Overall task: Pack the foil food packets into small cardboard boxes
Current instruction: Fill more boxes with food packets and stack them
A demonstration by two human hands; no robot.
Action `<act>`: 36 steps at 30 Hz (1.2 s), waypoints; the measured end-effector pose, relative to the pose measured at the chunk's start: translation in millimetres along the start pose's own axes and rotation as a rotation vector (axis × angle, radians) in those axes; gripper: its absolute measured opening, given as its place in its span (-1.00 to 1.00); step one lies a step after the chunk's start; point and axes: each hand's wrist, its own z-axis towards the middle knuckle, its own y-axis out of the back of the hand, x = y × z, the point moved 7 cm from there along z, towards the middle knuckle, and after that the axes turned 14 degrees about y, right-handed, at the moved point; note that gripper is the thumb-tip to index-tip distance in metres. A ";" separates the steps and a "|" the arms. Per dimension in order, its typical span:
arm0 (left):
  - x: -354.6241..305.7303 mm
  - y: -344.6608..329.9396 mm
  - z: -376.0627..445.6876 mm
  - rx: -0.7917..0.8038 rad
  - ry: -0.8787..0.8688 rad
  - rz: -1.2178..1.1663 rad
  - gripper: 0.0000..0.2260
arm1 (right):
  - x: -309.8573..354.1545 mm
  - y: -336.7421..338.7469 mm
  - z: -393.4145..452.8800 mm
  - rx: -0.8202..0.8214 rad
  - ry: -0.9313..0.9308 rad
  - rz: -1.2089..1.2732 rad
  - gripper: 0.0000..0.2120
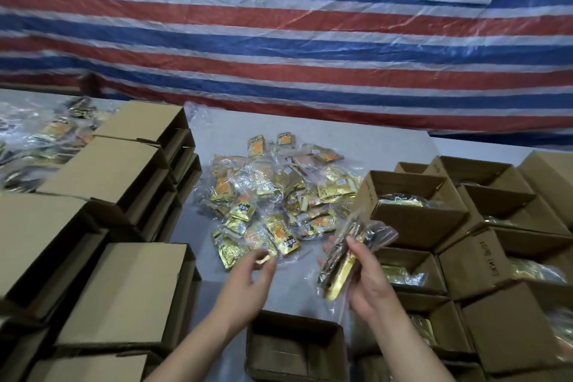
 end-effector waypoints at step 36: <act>117.1 -58.1 13.5 0.208 0.147 -0.009 -0.71 | -124.8 13.6 -45.4 1.225 -0.394 -1.720 -0.76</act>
